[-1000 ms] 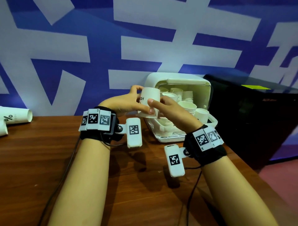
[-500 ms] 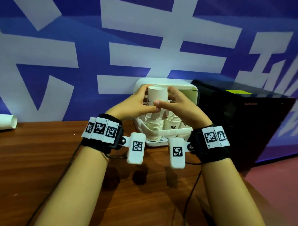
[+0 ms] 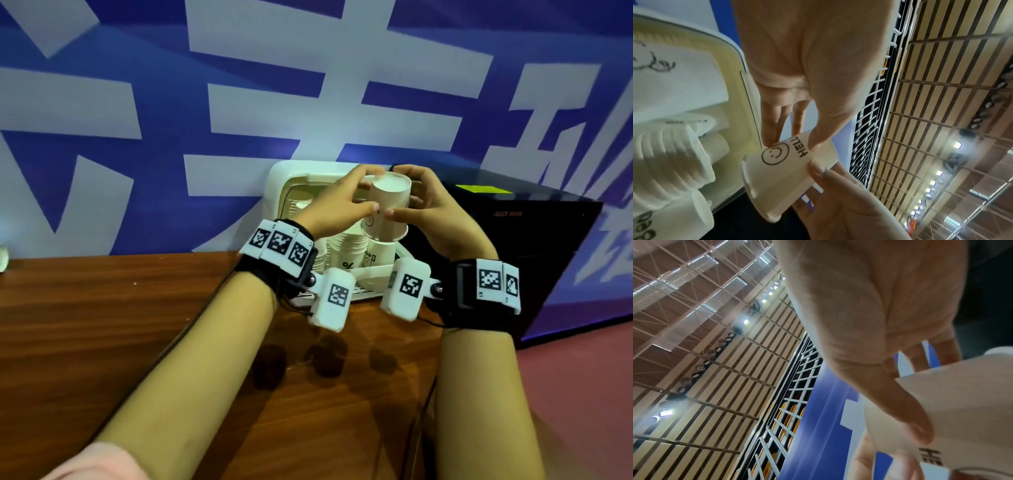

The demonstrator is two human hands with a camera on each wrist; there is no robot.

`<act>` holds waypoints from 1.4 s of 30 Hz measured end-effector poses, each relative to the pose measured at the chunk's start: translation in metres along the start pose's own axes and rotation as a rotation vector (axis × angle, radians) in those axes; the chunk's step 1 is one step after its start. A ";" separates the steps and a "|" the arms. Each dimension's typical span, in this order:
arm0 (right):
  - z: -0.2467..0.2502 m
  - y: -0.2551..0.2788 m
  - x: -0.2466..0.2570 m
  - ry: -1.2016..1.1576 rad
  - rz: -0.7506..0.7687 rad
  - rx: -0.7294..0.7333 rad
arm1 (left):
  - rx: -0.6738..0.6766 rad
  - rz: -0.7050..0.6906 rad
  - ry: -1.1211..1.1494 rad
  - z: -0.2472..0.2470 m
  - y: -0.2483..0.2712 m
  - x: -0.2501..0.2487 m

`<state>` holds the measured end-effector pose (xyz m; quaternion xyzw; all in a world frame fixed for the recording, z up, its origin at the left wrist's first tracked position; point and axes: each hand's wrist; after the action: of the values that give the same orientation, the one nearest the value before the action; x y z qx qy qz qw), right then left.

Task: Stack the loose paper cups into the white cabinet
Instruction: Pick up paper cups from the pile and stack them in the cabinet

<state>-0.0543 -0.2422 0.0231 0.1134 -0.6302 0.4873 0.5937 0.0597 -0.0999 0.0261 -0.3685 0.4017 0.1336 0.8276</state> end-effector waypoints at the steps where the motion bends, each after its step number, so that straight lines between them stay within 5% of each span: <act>1: 0.004 -0.001 -0.004 0.010 0.014 -0.012 | -0.003 -0.011 -0.022 -0.007 -0.005 0.000; 8: 0.015 -0.004 -0.037 -0.038 0.087 -0.180 | 0.025 -0.075 -0.156 -0.039 -0.030 0.000; 24: -0.003 -0.011 -0.077 -0.152 -0.063 -0.338 | 0.027 -0.125 -0.387 -0.061 -0.043 0.034; 32: -0.015 -0.017 -0.095 0.037 -0.158 -0.337 | 0.090 -0.130 -0.874 -0.066 -0.045 0.045; 42: -0.014 -0.017 -0.104 0.409 -0.239 -0.242 | 0.196 -0.217 -1.167 -0.076 -0.041 0.045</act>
<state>-0.0049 -0.2858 -0.0601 0.0143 -0.5328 0.3478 0.7713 0.0670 -0.1863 -0.0185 -0.1950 -0.1481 0.1909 0.9506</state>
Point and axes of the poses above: each hand's wrist, its own y-axis away from the middle knuckle, its own z-axis out of the back of the hand, x = y × z, and after that the axes turned 9 degrees about -x, right-handed
